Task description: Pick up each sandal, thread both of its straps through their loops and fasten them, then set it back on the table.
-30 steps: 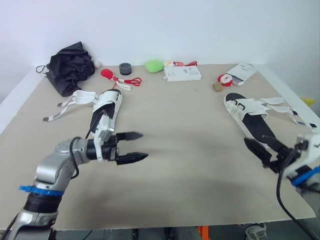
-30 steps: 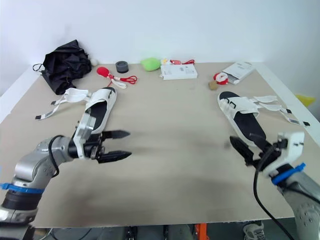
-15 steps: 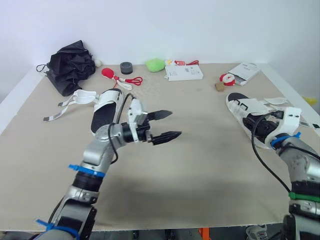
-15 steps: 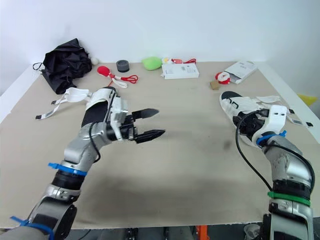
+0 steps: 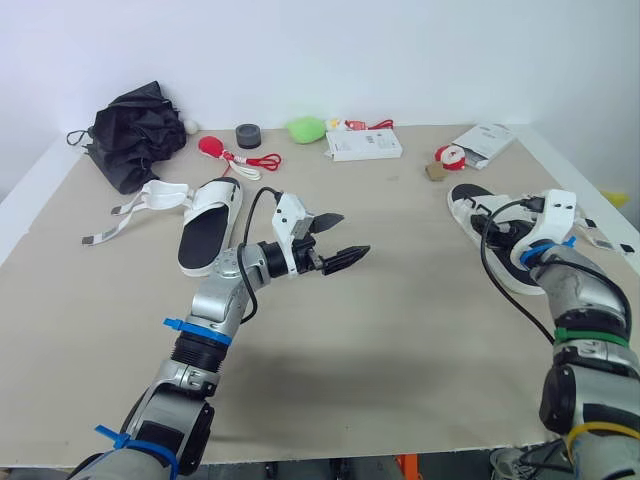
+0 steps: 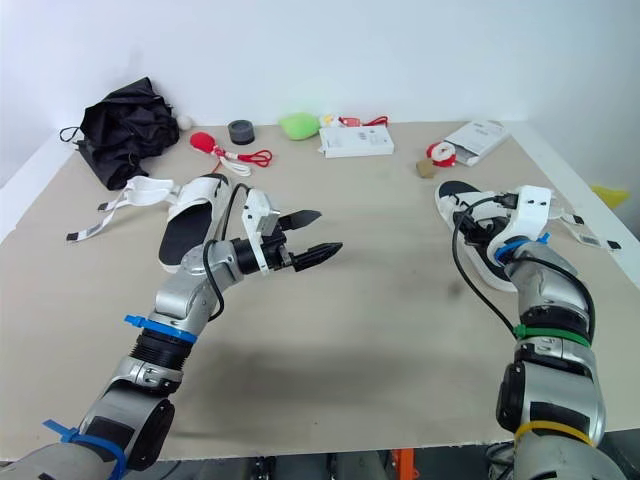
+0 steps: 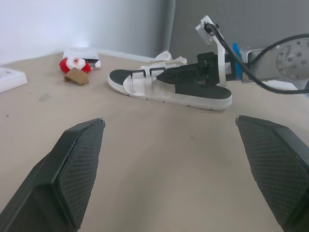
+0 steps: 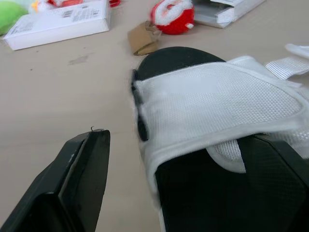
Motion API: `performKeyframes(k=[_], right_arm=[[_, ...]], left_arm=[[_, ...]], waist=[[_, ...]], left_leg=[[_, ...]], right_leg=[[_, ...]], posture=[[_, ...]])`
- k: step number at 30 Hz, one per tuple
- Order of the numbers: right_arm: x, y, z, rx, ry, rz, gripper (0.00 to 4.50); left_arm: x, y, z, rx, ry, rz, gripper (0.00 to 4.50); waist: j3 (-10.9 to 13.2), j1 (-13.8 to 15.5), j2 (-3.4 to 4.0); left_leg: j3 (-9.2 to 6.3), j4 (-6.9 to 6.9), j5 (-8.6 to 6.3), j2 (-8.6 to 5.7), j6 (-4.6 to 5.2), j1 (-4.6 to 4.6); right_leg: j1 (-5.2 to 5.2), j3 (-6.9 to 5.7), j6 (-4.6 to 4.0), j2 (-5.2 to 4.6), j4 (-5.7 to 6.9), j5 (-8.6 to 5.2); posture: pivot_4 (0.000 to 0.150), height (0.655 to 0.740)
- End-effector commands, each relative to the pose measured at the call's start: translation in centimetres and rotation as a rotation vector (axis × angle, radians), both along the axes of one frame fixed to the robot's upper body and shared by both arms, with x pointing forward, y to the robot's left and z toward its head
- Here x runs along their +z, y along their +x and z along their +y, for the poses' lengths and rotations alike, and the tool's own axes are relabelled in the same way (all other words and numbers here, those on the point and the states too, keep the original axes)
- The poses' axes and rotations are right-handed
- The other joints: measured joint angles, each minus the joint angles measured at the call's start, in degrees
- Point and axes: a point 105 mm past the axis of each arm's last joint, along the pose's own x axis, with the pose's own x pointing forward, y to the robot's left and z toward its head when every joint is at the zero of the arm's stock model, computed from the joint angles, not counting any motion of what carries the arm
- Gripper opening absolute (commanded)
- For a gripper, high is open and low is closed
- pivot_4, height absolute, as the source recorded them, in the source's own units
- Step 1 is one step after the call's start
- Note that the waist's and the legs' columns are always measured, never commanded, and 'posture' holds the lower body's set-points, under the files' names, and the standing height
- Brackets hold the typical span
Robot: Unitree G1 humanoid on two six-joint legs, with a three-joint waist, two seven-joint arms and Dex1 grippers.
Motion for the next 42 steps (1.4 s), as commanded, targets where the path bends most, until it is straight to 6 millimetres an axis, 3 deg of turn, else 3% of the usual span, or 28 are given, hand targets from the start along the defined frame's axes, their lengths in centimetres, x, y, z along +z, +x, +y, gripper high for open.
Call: performKeyframes(k=[1, 7, 13, 27, 30, 38, 42], right_arm=[[1.1, 0.9, -0.4, -0.070, -0.001, -0.043, 4.44], [1.4, 1.3, 0.5, -0.032, 0.009, -0.063, 4.44], [1.3, 0.8, 2.0, 0.128, -0.019, -0.082, 4.44], [0.1, 1.6, 1.9, 0.031, -0.025, -0.025, 4.44], [-0.1, 1.7, 1.6, -0.001, -0.029, -0.017, 3.69], [-1.0, 1.5, 2.1, 0.037, -0.040, -0.013, 0.16], [-1.3, 1.4, 2.4, 0.068, -0.030, -0.020, 0.07]], left_arm=[[0.7, -0.2, -0.2, -0.010, 0.021, -0.030, 4.50], [1.0, -0.3, -0.1, -0.006, 0.013, -0.030, 4.50], [0.7, -0.3, 0.3, 0.009, 0.006, -0.016, 4.50], [0.8, -0.4, 0.0, 0.001, -0.017, -0.003, 4.50], [0.9, -0.4, 0.1, 0.003, -0.024, -0.002, 4.50], [1.0, -0.4, 0.3, 0.019, -0.038, 0.004, 4.50], [1.0, -0.3, 1.0, 0.030, -0.042, 0.007, 4.50]], waist=[[0.0, 0.0, 0.00], [0.0, 0.0, 0.00], [0.0, -0.1, 0.01], [0.0, -0.5, 0.01], [0.0, -0.8, 0.01], [0.0, -1.2, 0.01], [0.0, -1.3, 0.01]], left_leg=[[0.03, 0.00, 0.00, 0.01, 0.00, 0.02], [0.08, 0.00, 0.00, 0.00, 0.01, 0.01], [0.08, 0.00, 0.00, 0.02, 0.01, 0.02], [0.13, 0.00, 0.00, 0.03, -0.01, 0.06], [0.13, 0.00, 0.00, 0.03, -0.01, 0.06], [0.11, 0.00, 0.01, 0.04, -0.02, 0.07], [0.13, -0.01, 0.01, 0.06, -0.02, 0.09]], right_leg=[[0.00, 0.02, 0.00, 0.00, 0.00, 0.01], [0.01, 0.06, 0.00, -0.03, 0.00, 0.02], [0.01, 0.06, 0.01, -0.02, 0.00, 0.02], [0.00, 0.09, -0.25, -0.02, 0.00, 0.19], [0.01, 0.09, -0.25, -0.02, 0.00, 0.19], [0.02, 0.08, -0.24, -0.01, 0.00, 0.18], [0.02, 0.11, -0.23, 0.01, 0.00, 0.18]], posture=[[0.150, 0.7400], [0.150, 0.7400], [0.150, 0.7400], [0.150, 0.7400], [0.150, 0.7400], [0.150, 0.7400], [0.150, 0.7400]])
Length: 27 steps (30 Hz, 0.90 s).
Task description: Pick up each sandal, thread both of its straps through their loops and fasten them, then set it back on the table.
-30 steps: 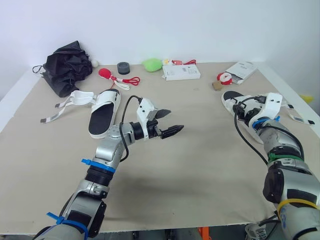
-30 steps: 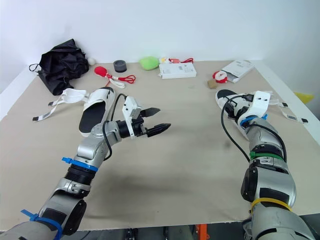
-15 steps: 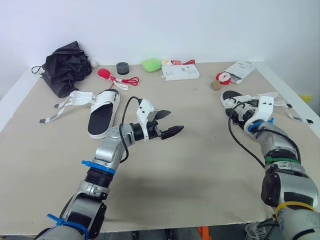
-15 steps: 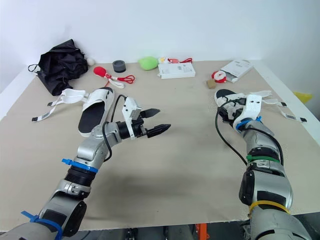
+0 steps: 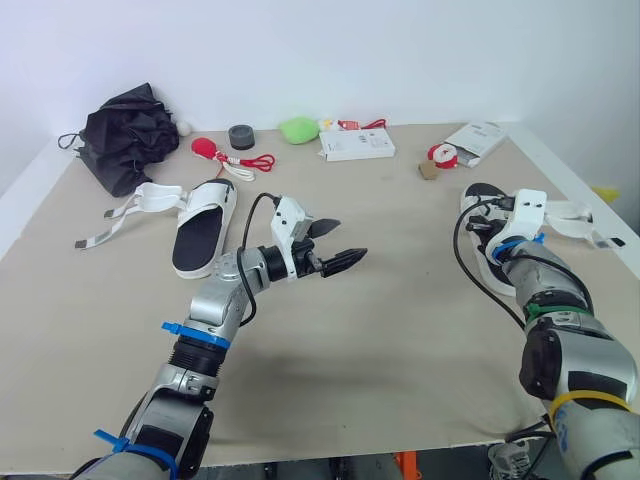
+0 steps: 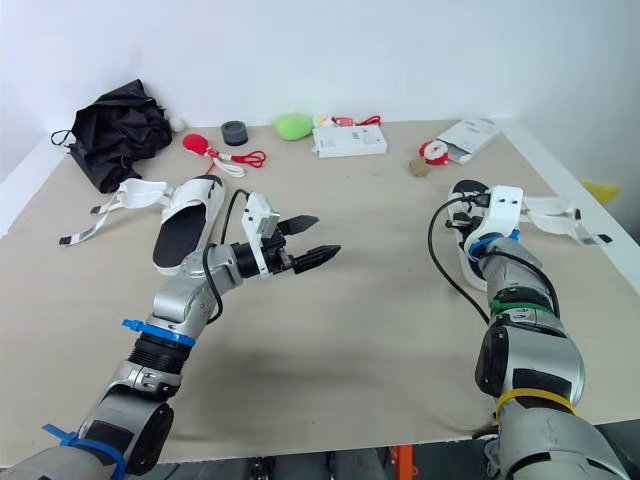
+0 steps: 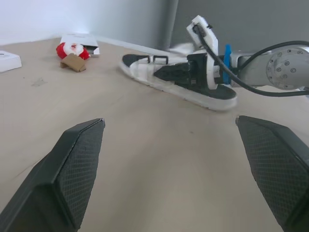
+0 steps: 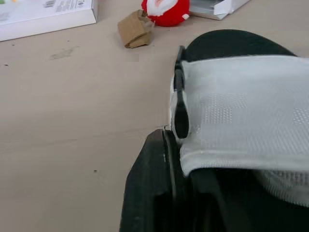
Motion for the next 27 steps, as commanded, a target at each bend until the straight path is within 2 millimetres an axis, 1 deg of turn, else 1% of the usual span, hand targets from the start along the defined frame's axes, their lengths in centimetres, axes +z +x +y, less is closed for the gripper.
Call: performKeyframes(k=[1, 4, 6, 8, 10, 11, 13, 15, 18, 20, 21, 23, 27], right_arm=[[-0.2, -0.1, 0.3, 0.032, 0.016, -0.012, 0.07], [0.6, -0.2, 1.5, 0.133, 0.078, -0.053, 0.07], [1.6, -0.7, 3.8, 0.334, 0.052, -0.088, 0.07], [2.2, -1.9, 6.3, 0.537, 0.020, -0.097, 0.07], [2.5, -3.7, 8.8, 0.719, -0.006, -0.096, 0.07], [2.6, -5.0, 10.2, 0.823, -0.014, -0.084, 0.07], [2.2, -7.9, 12.7, 1.016, -0.077, -0.033, 0.07], [1.5, -10.2, 14.4, 1.156, -0.128, 0.030, 0.07], [0.8, -12.9, 15.9, 1.328, -0.196, 0.110, 0.07], [0.8, -13.8, 16.6, 1.418, -0.236, 0.145, 0.07], [0.9, -14.0, 16.8, 1.445, -0.248, 0.154, 0.07], [1.1, -13.7, 17.2, 1.478, -0.260, 0.164, 0.07], [1.0, -13.3, 17.9, 1.537, -0.291, 0.187, 0.07]], left_arm=[[1.6, -0.2, 0.8, 0.007, -0.032, -0.049, 4.50], [1.1, -0.8, 1.5, -0.021, 0.000, -0.059, 4.50], [0.5, -1.5, 2.9, -0.040, 0.044, -0.062, 4.50], [0.5, -1.9, 4.2, -0.056, 0.070, -0.063, 4.50], [0.9, -2.5, 5.3, -0.086, 0.073, -0.059, 4.50], [1.3, -2.8, 6.0, -0.108, 0.068, -0.052, 4.50], [2.1, -3.6, 7.2, -0.154, 0.071, -0.052, 4.50], [2.7, -4.4, 8.2, -0.198, 0.090, -0.057, 4.50], [3.2, -5.3, 9.7, -0.239, 0.136, -0.059, 4.50], [3.1, -5.9, 11.2, -0.261, 0.187, -0.040, 4.50], [3.0, -6.1, 11.6, -0.268, 0.208, -0.031, 4.50], [2.6, -6.2, 12.1, -0.265, 0.257, -0.038, 4.50], [1.3, -6.5, 11.7, -0.280, 0.298, -0.040, 4.50]], waist=[[0.0, 0.0, 0.00], [0.0, -0.1, 0.00], [0.0, -0.5, 0.00], [0.0, -0.7, 0.01], [0.0, -0.7, 0.01], [0.0, -0.6, 0.03], [0.0, -0.7, 0.05], [0.0, -0.5, 0.07], [0.1, -0.1, 0.09], [0.1, -0.1, 0.05], [0.1, 0.0, 0.02], [0.1, 0.0, 0.00], [0.1, 0.1, -0.05]], left_leg=[[0.00, 0.00, 0.00, 0.00, 0.00, 0.00], [0.00, 0.00, 0.01, 0.05, -0.01, 0.03], [0.02, -0.04, 0.01, 0.09, -0.02, 0.05], [0.02, -0.06, 0.01, 0.17, -0.03, 0.07], [0.00, -0.08, 0.03, 0.25, -0.08, 0.06], [-0.04, -0.08, 0.05, 0.26, -0.10, 0.04], [-0.06, -0.08, 0.05, 0.32, -0.13, 0.04], [-0.11, -0.08, 0.07, 0.32, -0.16, 0.02], [-0.10, -0.05, 0.07, 0.27, -0.18, 0.04], [-0.09, 0.00, 0.07, 0.25, -0.17, 0.04], [-0.08, 0.00, 0.08, 0.23, -0.17, 0.04], [-0.07, 0.01, 0.08, 0.22, -0.17, 0.04], [-0.11, 0.00, 0.08, 0.23, -0.17, -0.01]], right_leg=[[0.00, 0.00, 0.00, 0.00, 0.00, 0.00], [0.01, 0.00, 0.01, 0.04, 0.00, 0.00], [0.01, 0.04, 0.00, 0.05, 0.00, 0.00], [0.00, 0.06, -0.01, 0.04, 0.00, 0.00], [-0.03, 0.03, -0.01, 0.05, 0.00, -0.01], [-0.04, -0.03, 0.00, 0.05, 0.01, -0.02], [-0.06, -0.06, -0.03, 0.06, 0.04, -0.05], [-0.07, -0.13, -0.01, 0.04, 0.06, -0.09], [-0.07, -0.17, -0.03, 0.00, 0.08, -0.11], [-0.06, -0.19, -0.01, 0.00, 0.07, -0.09], [-0.06, -0.19, 0.00, 0.00, 0.06, -0.08], [-0.07, -0.20, -0.02, -0.01, 0.06, -0.08], [-0.13, -0.20, -0.10, -0.01, 0.06, -0.09]], posture=[[0.150, 0.7400], [0.150, 0.7400], [0.150, 0.7400], [0.150, 0.7400], [0.150, 0.7400], [0.150, 0.7400], [0.150, 0.7400], [0.150, 0.7400], [0.150, 0.7400], [0.150, 0.7400], [0.150, 0.7400], [0.150, 0.7400], [0.150, 0.7400]])
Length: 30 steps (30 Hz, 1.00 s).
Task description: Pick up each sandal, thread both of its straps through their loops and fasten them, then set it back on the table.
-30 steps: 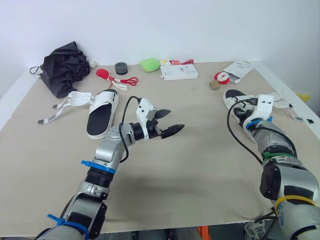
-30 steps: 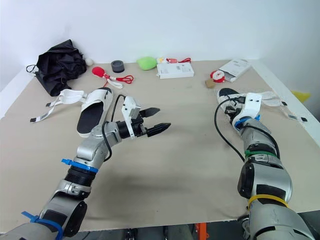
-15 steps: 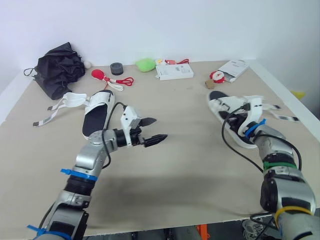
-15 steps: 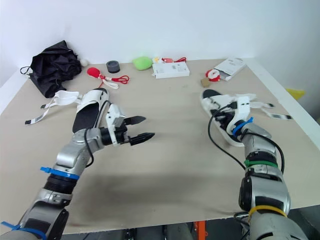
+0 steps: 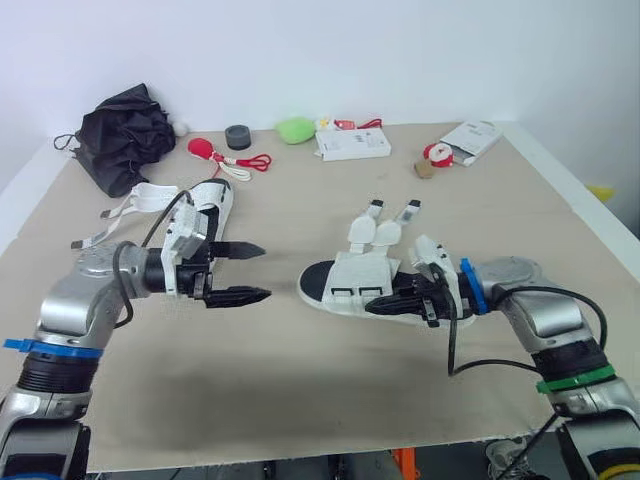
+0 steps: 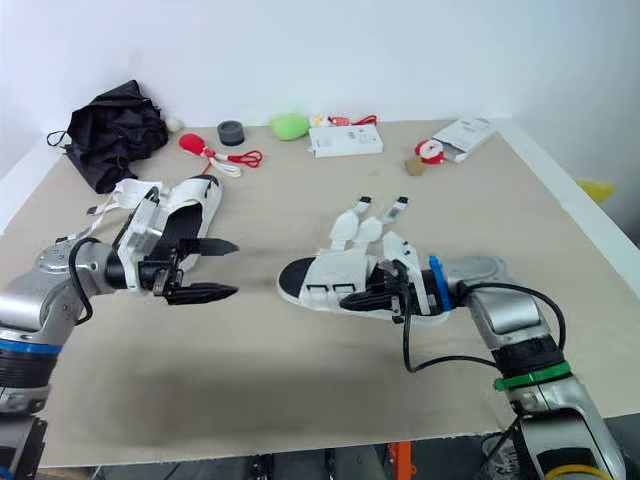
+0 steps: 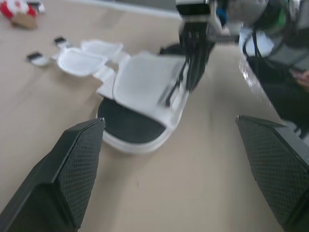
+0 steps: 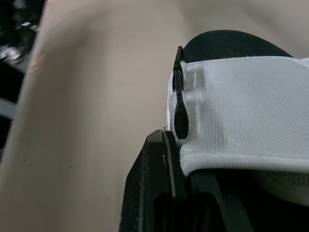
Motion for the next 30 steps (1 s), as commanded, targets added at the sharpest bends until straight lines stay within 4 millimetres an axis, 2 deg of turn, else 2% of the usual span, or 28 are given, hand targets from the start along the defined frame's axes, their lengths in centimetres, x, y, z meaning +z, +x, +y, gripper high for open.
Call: performKeyframes(k=[1, 3, 6, 7, 10, 12, 13, 14, 22, 26, 30], right_arm=[[0.8, 0.1, 0.6, 0.079, -0.018, -0.031, 0.07], [0.6, -0.1, 0.9, 0.111, -0.030, -0.022, 0.07], [0.2, -1.3, 1.5, 0.198, -0.055, -0.006, 0.00], [0.1, -1.8, 1.7, 0.225, -0.063, -0.004, 0.00], [-0.1, -2.6, 2.0, 0.274, -0.080, -0.014, 0.00], [0.0, -2.9, 2.3, 0.297, -0.082, -0.028, 0.00], [0.1, -3.1, 2.5, 0.304, -0.079, -0.030, 0.00], [0.3, -3.0, 2.7, 0.304, -0.072, -0.033, 0.00], [0.4, -2.2, 3.0, 0.248, -0.041, -0.042, 0.00], [0.3, -2.0, 3.1, 0.227, -0.026, -0.037, 0.00], [0.0, -1.6, 2.9, 0.208, -0.032, -0.033, 0.00]], left_arm=[[-0.2, -0.7, -0.6, -0.041, 0.019, -0.032, 4.50], [-0.6, -1.0, -0.7, -0.060, 0.019, -0.011, 4.50], [-1.8, -1.9, -0.9, -0.109, 0.053, 0.023, 3.72], [-2.2, -2.0, -0.9, -0.120, 0.070, 0.023, 3.05], [-2.9, -1.8, -1.0, -0.139, 0.096, 0.008, 1.81], [-2.9, -1.7, -1.2, -0.159, 0.101, 0.006, 0.73], [-2.9, -1.7, -1.3, -0.172, 0.102, 0.007, 0.30], [-2.9, -1.5, -1.5, -0.179, 0.103, -0.004, 0.06], [-2.8, -0.3, -3.3, -0.234, 0.111, -0.068, 0.06], [-3.9, 0.4, -4.3, -0.214, 0.162, -0.103, 0.06], [-4.5, 0.5, -4.2, -0.222, 0.208, -0.146, 0.06]], waist=[[0.0, 0.1, -0.03], [0.0, 0.1, -0.06], [0.0, 0.1, -0.06], [0.0, 0.1, -0.06], [0.0, 0.1, -0.06], [0.0, 0.1, -0.07], [0.0, 0.1, -0.07], [0.0, 0.1, -0.07], [0.1, 0.1, -0.12], [0.1, 0.1, -0.12], [0.1, 0.1, -0.12]], left_leg=[[-0.01, -0.01, 0.00, 0.00, 0.00, -0.01], [-0.03, -0.01, -0.03, 0.00, 0.02, -0.07], [-0.04, -0.01, -0.10, -0.02, 0.04, -0.13], [-0.04, -0.01, -0.12, -0.03, 0.04, -0.14], [-0.05, -0.01, -0.14, -0.03, 0.04, -0.18], [-0.05, -0.01, -0.14, -0.03, 0.03, -0.18], [-0.06, 0.00, -0.14, -0.02, 0.03, -0.18], [-0.07, 0.00, -0.13, -0.02, 0.03, -0.19], [-0.07, 0.15, -0.12, -0.03, 0.03, -0.21], [-0.13, 0.16, -0.12, -0.05, 0.03, -0.25], [-0.11, 0.20, -0.12, -0.05, 0.03, -0.27]], right_leg=[[0.00, 0.00, -0.02, 0.00, 0.00, -0.01], [-0.02, -0.03, -0.09, 0.00, 0.00, -0.05], [-0.07, -0.03, -0.16, -0.01, 0.00, -0.08], [-0.07, -0.03, -0.17, 0.00, 0.00, -0.09], [-0.12, -0.04, -0.18, 0.00, 0.00, -0.10], [-0.12, -0.05, -0.17, 0.01, 0.01, -0.11], [-0.12, -0.06, -0.09, 0.01, 0.01, -0.15], [-0.13, -0.08, -0.09, 0.01, 0.01, -0.15], [-0.11, -0.07, -0.05, 0.07, 0.05, -0.07], [-0.12, -0.12, -0.10, 0.08, 0.06, -0.06], [-0.12, -0.09, -0.09, 0.08, 0.07, -0.03]], posture=[[0.150, 0.7400], [0.150, 0.7400], [0.150, 0.7400], [0.150, 0.7400], [0.150, 0.7400], [0.150, 0.7400], [0.150, 0.7400], [0.150, 0.7400], [0.150, 0.7400], [0.150, 0.7400], [0.150, 0.7400]])
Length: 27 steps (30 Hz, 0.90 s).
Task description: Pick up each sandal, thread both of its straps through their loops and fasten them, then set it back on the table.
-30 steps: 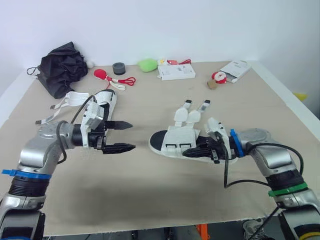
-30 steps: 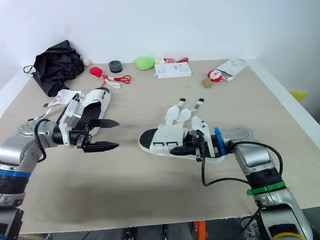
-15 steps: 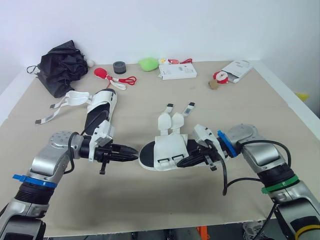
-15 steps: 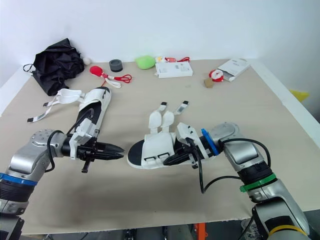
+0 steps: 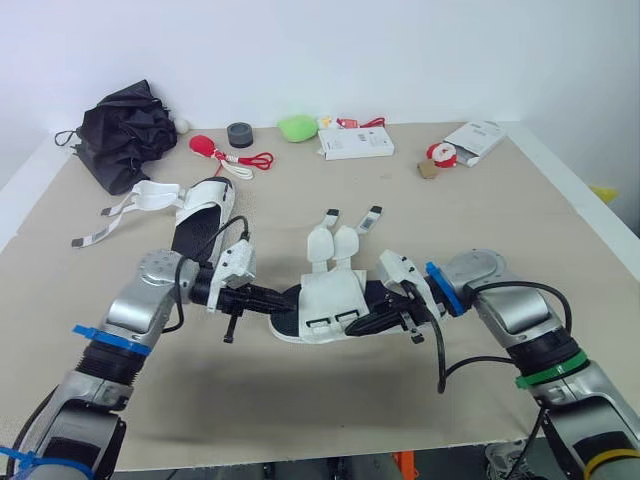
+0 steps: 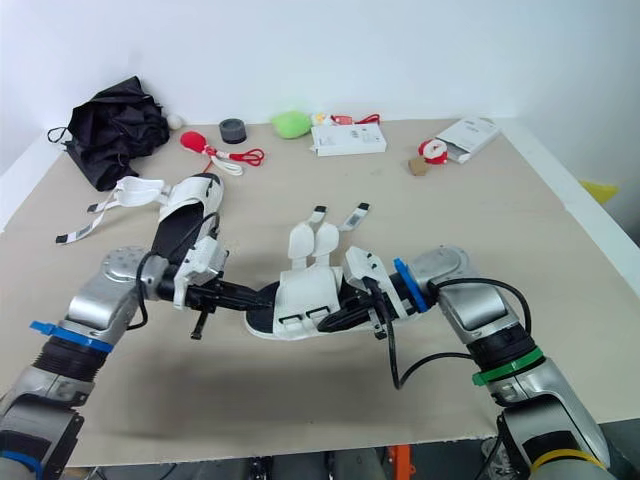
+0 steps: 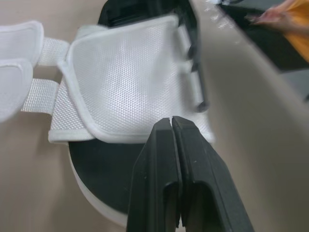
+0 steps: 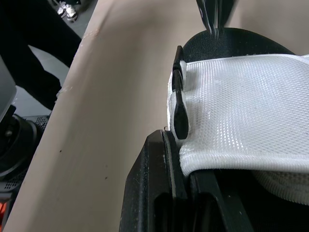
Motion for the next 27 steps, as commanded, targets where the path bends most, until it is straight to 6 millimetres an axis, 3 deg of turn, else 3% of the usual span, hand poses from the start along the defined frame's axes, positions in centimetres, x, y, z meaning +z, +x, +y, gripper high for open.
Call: performKeyframes(k=[1, 7, 12, 22, 27], right_arm=[[0.8, 0.8, -0.6, -0.032, 0.025, -0.027, 0.00], [0.2, 1.9, -1.7, -0.082, 0.015, 0.006, 0.00], [-0.6, 1.5, -1.6, -0.061, 0.000, 0.020, 0.00], [-0.9, 0.9, -0.8, -0.058, 0.034, 0.045, 0.00], [-1.4, 0.7, -0.8, -0.071, 0.030, 0.048, 0.00]], left_arm=[[0.4, 0.5, 0.4, 0.012, 0.019, -0.064, 0.06], [1.0, 1.1, 0.7, 0.054, -0.025, -0.028, 0.06], [0.4, 1.4, 0.9, 0.073, -0.007, -0.010, 0.06], [-0.6, 4.3, -1.4, 0.131, -0.041, -0.112, 0.06], [-1.3, 3.6, -1.5, 0.067, -0.015, -0.100, 0.06]], waist=[[0.0, 0.0, 0.00], [0.0, 0.0, 0.00], [0.0, 0.0, 0.00], [0.0, 0.2, -0.02], [0.0, 0.0, -0.02]], left_leg=[[-0.01, 0.01, 0.00, 0.01, 0.00, 0.00], [-0.04, 0.12, 0.01, 0.01, 0.01, -0.02], [-0.06, 0.21, 0.00, 0.01, 0.02, -0.05], [-0.15, 0.36, 0.00, 0.01, 0.03, -0.06], [-0.15, 0.41, -0.01, 0.05, 0.06, -0.09]], right_leg=[[0.00, -0.01, 0.00, 0.00, 0.00, 0.00], [0.02, -0.04, 0.05, -0.02, 0.03, 0.03], [0.04, -0.05, 0.10, 0.00, 0.03, 0.06], [0.13, -0.14, 0.11, -0.02, 0.06, 0.10], [0.11, -0.10, 0.13, -0.02, 0.07, 0.12]], posture=[[0.150, 0.7400], [0.150, 0.7400], [0.150, 0.7400], [0.150, 0.7400], [0.150, 0.7400]])
